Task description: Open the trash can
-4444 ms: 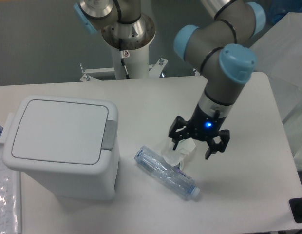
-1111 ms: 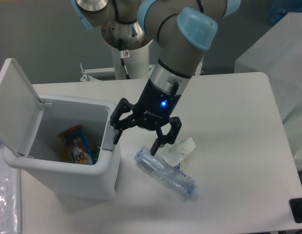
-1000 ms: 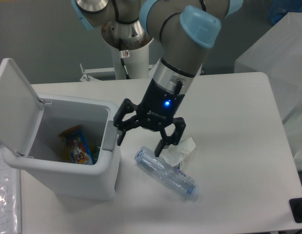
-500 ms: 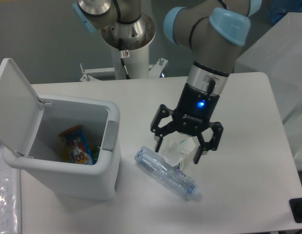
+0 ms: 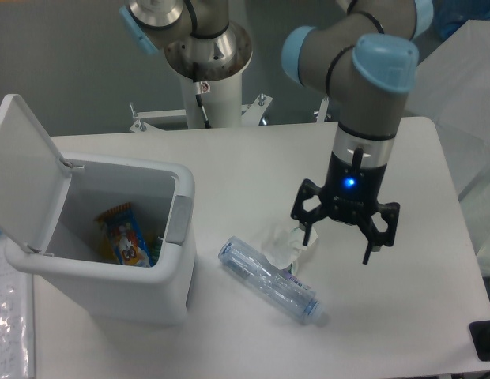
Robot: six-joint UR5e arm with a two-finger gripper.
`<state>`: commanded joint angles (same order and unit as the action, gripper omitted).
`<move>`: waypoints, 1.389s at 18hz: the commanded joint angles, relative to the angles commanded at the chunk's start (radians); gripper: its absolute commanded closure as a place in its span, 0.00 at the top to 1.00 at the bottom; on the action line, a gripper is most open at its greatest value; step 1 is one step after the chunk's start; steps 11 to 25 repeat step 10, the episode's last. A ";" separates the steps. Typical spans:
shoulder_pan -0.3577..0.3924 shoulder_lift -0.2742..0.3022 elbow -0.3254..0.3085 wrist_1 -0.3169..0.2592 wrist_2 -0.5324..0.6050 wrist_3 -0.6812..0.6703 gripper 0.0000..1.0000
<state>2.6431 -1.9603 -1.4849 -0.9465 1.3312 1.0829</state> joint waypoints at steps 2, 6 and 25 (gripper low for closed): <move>0.002 -0.012 0.009 -0.020 0.035 0.034 1.00; 0.002 -0.017 0.000 -0.109 0.101 0.178 1.00; 0.002 -0.023 -0.002 -0.113 0.108 0.190 1.00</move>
